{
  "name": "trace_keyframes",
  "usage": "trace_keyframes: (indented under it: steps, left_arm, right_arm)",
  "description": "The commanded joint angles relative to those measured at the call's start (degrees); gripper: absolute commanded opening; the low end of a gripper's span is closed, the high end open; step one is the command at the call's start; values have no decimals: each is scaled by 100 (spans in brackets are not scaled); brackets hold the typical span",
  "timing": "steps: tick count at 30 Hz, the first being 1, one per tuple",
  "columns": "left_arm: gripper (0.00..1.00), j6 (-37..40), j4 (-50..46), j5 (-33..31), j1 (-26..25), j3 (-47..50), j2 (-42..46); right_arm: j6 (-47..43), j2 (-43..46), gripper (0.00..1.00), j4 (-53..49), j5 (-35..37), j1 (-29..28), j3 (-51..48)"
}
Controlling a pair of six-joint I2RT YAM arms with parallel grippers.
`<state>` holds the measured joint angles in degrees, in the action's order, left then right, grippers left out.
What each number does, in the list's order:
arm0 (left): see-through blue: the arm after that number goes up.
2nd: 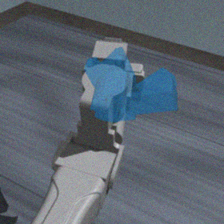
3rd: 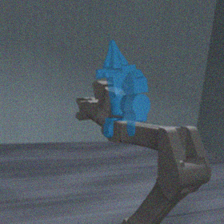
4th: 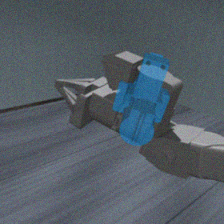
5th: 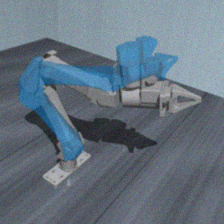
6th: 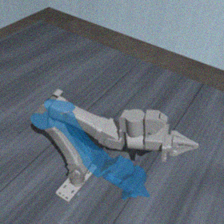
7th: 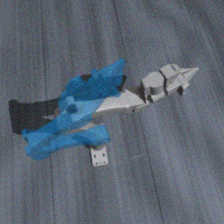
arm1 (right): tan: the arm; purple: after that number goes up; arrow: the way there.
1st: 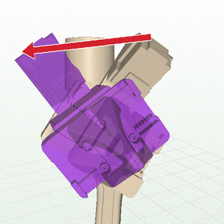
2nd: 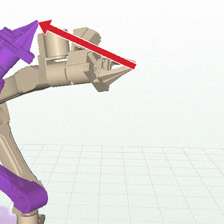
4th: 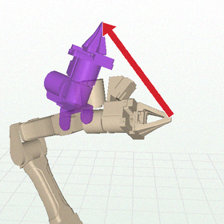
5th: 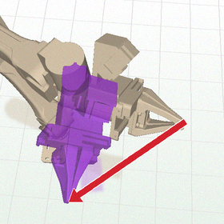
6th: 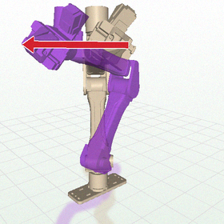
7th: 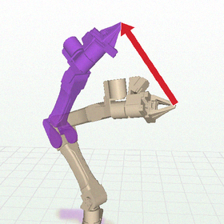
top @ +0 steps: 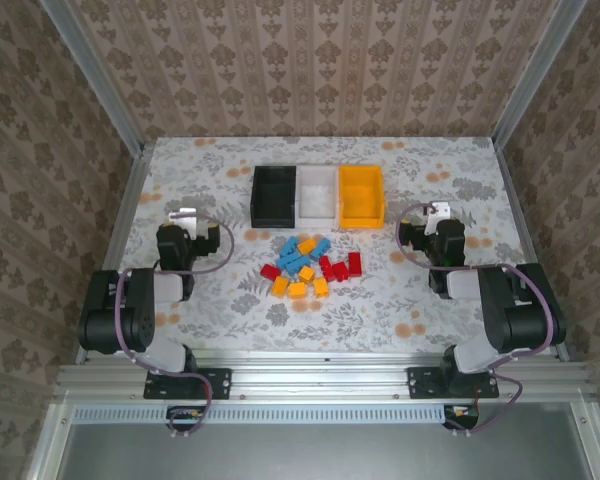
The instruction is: Sort the legos into containers by color
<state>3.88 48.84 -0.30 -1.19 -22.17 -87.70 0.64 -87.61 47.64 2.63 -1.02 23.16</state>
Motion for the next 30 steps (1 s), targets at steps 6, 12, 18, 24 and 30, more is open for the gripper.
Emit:
trace_keyframes:
  steps: [6,12,18,24,30]
  left_arm:
    - [100,-10,7,-32,-21,-112,-39]
    - [100,-10,12,-28,-22,-112,-37]
    - [100,-16,12,-40,-25,-112,-37]
    - [100,-33,20,-32,-15,-103,-37]
    - [100,-72,5,18,40,-112,-37]
  right_arm:
    - [66,-26,100,169,70,-30,19]
    - [67,-19,100,176,70,-30,13]
    - [67,-26,100,175,71,-30,18]
    - [83,-19,100,167,28,4,14]
    - [111,-29,100,133,0,23,44]
